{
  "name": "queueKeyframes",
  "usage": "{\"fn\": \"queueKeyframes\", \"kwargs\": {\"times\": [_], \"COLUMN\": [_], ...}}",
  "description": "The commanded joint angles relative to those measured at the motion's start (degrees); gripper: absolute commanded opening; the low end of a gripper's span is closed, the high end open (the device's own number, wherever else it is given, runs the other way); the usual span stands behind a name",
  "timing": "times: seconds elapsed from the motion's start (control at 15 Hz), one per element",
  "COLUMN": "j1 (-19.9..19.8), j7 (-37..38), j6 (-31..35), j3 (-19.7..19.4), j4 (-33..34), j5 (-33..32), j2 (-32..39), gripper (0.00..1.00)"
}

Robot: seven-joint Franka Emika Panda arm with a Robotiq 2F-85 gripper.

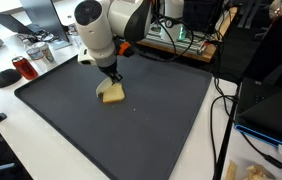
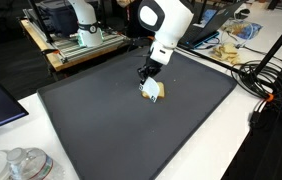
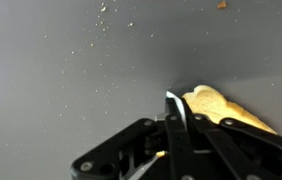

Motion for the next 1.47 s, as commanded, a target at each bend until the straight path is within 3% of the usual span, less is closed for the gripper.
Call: {"fn": "queueKeyframes", "kwargs": {"times": [0.0,0.8,1.4], "j1": [0.92,3.65,-0.25], "j7": [3.96,11.24,2.52], "j6": [0.24,-2.52,-3.66], "j3": [-1.5,-3.82,-0.15], "j4": [3.99,7.24,2.84], "j5": [-3.03,-9.34,-3.92], "j2": [6.84,8.55,1.21], "gripper": [0.01,0.01,0.01]}}
